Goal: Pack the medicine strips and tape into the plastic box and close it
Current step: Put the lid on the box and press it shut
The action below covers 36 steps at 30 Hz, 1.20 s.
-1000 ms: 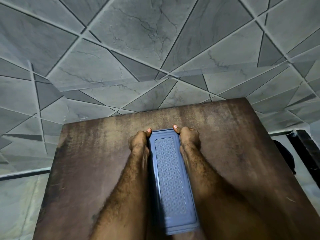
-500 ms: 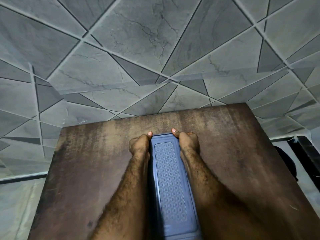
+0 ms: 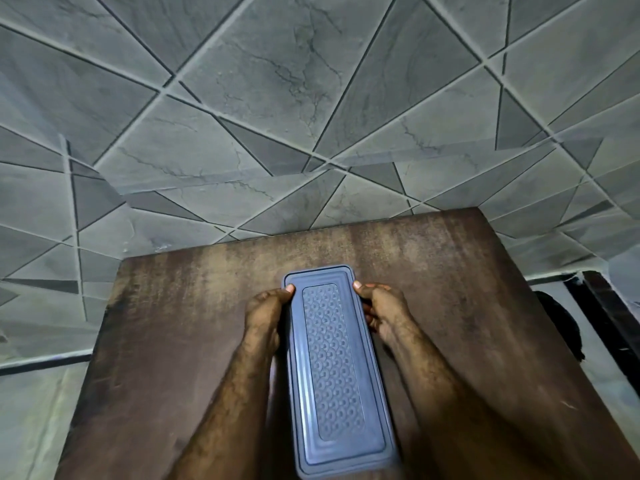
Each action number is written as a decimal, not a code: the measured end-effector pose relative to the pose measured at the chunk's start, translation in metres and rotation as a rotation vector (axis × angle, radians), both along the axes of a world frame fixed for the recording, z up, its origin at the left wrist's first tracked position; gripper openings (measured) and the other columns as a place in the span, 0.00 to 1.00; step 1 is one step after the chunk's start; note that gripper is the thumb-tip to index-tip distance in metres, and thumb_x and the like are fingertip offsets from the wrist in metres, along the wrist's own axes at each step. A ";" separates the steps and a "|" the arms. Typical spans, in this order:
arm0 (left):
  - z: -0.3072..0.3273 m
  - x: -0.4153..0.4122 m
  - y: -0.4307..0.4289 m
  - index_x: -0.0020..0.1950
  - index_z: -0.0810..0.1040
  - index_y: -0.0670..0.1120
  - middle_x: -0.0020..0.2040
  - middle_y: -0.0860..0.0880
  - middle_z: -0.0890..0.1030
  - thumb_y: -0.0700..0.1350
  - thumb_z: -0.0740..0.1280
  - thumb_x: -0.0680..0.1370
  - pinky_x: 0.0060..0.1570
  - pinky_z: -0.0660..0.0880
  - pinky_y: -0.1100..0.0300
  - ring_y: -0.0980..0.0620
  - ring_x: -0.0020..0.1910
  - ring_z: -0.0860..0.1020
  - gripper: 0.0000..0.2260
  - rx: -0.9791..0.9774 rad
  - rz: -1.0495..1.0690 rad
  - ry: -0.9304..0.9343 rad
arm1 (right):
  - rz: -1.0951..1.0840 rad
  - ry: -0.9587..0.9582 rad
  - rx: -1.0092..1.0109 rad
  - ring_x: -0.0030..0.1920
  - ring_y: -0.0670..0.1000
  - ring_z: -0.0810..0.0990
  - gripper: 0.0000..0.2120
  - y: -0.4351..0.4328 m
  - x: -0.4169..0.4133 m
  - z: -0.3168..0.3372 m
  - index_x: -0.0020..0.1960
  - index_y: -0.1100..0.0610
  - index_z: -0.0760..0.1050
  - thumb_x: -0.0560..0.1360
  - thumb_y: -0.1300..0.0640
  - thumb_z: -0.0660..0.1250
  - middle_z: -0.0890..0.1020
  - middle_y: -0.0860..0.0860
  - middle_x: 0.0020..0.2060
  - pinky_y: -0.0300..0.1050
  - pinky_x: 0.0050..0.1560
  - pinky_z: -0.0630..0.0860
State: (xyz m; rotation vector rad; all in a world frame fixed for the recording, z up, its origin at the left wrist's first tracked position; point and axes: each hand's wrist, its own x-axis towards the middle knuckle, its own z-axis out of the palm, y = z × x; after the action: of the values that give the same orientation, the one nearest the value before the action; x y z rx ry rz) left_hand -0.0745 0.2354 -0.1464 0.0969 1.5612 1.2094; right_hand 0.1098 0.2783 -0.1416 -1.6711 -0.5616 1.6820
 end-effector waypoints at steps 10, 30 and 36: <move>-0.020 -0.008 0.003 0.45 0.84 0.38 0.44 0.39 0.86 0.41 0.78 0.64 0.46 0.82 0.48 0.43 0.43 0.85 0.13 -0.063 0.056 0.052 | -0.024 -0.239 0.090 0.34 0.52 0.77 0.13 0.001 -0.011 -0.022 0.31 0.63 0.76 0.64 0.54 0.73 0.84 0.56 0.33 0.52 0.40 0.79; 0.010 0.021 -0.122 0.44 0.82 0.35 0.45 0.30 0.83 0.39 0.75 0.69 0.49 0.79 0.38 0.41 0.39 0.80 0.09 -0.112 -0.122 0.091 | 0.128 -0.361 0.041 0.29 0.49 0.72 0.13 -0.101 0.032 -0.008 0.31 0.55 0.73 0.70 0.55 0.73 0.76 0.49 0.27 0.42 0.38 0.70; 0.004 0.015 -0.128 0.45 0.83 0.37 0.43 0.36 0.85 0.45 0.78 0.65 0.51 0.80 0.40 0.37 0.45 0.84 0.15 -0.066 -0.155 0.108 | 0.137 -0.407 0.062 0.34 0.53 0.77 0.13 -0.102 0.033 -0.007 0.30 0.55 0.75 0.68 0.52 0.74 0.79 0.49 0.28 0.46 0.42 0.75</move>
State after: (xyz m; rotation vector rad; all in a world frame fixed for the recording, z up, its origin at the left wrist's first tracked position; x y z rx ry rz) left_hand -0.0593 0.1079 -0.1425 0.2392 1.6540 1.0454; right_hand 0.1432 0.1765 -0.1488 -1.9790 -0.9285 1.4007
